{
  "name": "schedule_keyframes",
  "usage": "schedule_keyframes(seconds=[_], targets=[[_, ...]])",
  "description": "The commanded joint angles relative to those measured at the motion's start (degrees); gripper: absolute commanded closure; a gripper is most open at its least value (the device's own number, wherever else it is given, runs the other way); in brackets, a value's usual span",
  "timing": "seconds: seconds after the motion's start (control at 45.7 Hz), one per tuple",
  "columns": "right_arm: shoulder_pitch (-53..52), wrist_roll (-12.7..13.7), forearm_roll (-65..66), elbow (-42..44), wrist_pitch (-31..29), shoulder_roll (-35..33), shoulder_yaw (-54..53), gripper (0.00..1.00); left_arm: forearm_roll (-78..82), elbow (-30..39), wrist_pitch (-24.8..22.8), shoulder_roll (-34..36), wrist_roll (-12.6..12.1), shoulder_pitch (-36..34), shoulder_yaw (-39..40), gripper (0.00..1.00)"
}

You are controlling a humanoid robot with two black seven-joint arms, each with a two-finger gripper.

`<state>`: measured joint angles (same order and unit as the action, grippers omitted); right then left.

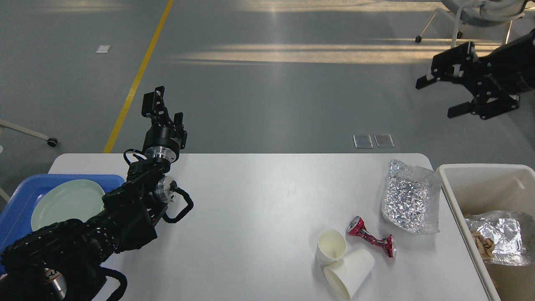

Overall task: Tidy desktop
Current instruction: 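Move the right gripper to the crumpled foil ball and grasp it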

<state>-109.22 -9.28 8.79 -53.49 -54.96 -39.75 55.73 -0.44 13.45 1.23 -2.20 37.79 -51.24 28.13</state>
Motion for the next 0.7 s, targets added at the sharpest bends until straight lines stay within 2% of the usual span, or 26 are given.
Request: schedule_keyframes(seconds=[0.0, 0.241, 0.438, 0.679], targets=[[9.45, -0.04, 0.44, 2.33, 3.01, 1.43, 0.16, 0.0, 0.0, -0.01, 0.0, 0.01, 0.0, -0.09, 0.0, 0.02], [23.34, -0.21, 2.46, 7.34, 13.47, 6.26, 0.08, 0.0, 0.0, -0.01, 0.0, 0.01, 0.0, 0.0, 0.0, 0.02], [32.57, -0.21, 2.46, 13.66, 19.1, 11.18, 0.16, 0.01, 0.0, -0.01, 0.0, 0.01, 0.0, 0.0, 0.0, 0.02], [41.02, -0.21, 4.74, 17.89, 27.18, 12.42, 0.25, 0.02, 0.0, -0.01, 0.0, -0.08, 0.0, -0.09, 0.0, 0.02]])
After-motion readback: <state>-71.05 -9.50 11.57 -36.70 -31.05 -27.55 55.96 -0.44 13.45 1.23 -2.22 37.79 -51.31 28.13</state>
